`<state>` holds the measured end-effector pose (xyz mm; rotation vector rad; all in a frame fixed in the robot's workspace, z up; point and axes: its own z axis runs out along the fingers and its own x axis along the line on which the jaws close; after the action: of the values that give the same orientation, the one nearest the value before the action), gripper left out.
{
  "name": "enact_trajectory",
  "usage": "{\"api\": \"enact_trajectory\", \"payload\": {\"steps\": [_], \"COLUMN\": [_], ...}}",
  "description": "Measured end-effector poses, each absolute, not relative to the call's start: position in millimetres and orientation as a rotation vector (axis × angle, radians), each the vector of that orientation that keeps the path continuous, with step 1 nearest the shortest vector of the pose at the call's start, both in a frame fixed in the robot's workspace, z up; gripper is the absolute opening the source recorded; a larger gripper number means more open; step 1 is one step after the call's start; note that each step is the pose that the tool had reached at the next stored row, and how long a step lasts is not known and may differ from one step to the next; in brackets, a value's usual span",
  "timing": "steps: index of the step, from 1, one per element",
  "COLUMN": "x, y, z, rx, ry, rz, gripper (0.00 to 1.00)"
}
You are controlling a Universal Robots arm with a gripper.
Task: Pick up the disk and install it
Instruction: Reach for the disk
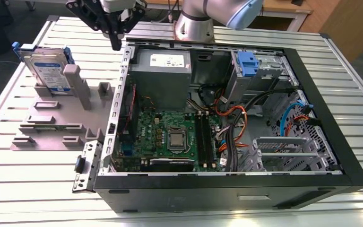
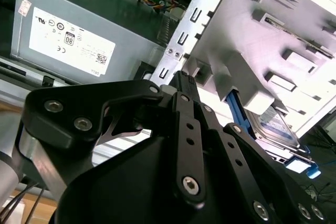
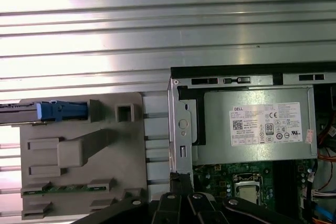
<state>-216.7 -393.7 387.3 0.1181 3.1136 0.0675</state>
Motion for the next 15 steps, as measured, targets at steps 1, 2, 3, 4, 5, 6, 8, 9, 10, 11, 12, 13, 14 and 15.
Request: {"api": "enact_trajectory", "payload": {"steps": [1, 2, 3, 4, 5, 6, 8, 9, 10, 11, 12, 13, 14, 15], "x": [-218.0, -219.2, -220.4, -221.6, -222.7, -223.1, -223.3, -223.5, -223.5, -224.0, -224.4, -224.4, -224.5, -224.9], "y": [-393.7, -393.7, -393.7, -393.7, -393.7, -393.6, -393.6, -393.7, -393.6, -393.6, -393.6, -393.7, -393.6, -393.6], "z": [387.2, 387.1, 387.1, 387.0, 386.9, 386.8, 386.9, 386.8, 386.9, 386.9, 386.8, 386.8, 386.8, 386.9], "rx": [0.118, 0.118, 0.118, 0.118, 0.118, 0.118, 0.118, 0.118, 0.118, 0.118, 0.118, 0.118, 0.118, 0.118], "ry": [3.114, 3.114, 3.114, 3.114, 3.114, 3.114, 3.114, 3.114, 3.114, 3.114, 3.114, 3.114, 3.114, 3.114], "rz": [0.068, 0.068, 0.068, 0.068, 0.068, 0.068, 0.068, 0.068, 0.068, 0.068, 0.068, 0.068, 0.068, 0.068], "gripper": [0.11, 0.11, 0.11, 0.11, 0.11, 0.11, 0.11, 0.11, 0.11, 0.11, 0.11, 0.11, 0.11, 0.11]}}
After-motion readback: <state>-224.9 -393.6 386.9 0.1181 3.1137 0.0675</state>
